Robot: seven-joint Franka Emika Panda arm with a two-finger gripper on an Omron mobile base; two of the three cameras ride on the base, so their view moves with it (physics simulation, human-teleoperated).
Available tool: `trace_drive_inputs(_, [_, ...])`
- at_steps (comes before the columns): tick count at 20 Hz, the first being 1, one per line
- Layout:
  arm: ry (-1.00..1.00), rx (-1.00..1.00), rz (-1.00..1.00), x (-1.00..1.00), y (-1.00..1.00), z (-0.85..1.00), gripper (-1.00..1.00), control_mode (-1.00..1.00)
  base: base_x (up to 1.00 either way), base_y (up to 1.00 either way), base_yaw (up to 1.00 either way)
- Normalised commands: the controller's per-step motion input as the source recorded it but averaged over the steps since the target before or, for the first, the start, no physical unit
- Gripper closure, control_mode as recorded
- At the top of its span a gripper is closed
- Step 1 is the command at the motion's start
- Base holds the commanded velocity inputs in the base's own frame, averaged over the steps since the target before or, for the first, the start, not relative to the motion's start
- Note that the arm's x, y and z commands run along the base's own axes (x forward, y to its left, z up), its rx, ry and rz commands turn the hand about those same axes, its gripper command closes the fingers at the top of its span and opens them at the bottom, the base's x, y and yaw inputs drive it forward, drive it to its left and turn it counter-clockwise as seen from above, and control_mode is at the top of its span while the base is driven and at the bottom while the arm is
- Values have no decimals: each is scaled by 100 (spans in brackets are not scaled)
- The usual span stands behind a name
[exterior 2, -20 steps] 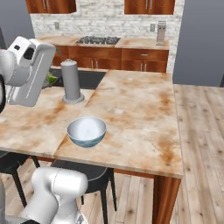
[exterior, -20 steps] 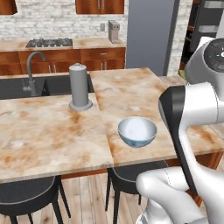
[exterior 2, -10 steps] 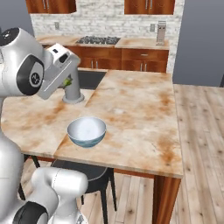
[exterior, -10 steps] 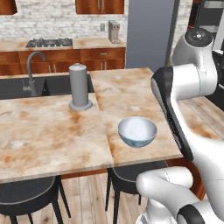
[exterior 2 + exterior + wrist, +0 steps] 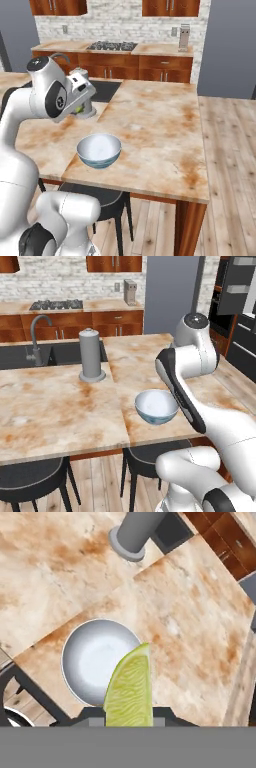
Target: There is a bowl on the dining counter. Grab a lemon wedge from the fridge and place it in the bowl. Then get the liquor bottle and glass cup from the cabinet and place them next to the bowl.
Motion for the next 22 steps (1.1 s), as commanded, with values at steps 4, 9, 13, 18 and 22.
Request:
trace_drive_inputs(4, [14, 7, 0, 4, 9, -28, 100, -100, 0, 0, 0])
trace_drive_inputs(9, [12, 3, -2, 22, 37, -86, 100, -100, 0, 0, 0])
trace_drive_inputs(13, [14, 0, -4, 26, 10, -83, 100, -100, 0, 0, 0])
trace_drive_inputs(18, [11, 0, -7, 17, -28, -52, 100, -100, 0, 0, 0])
trace_drive_inputs(22, [4, 0, -7, 1, -37, -45, 100, -100, 0, 0, 0])
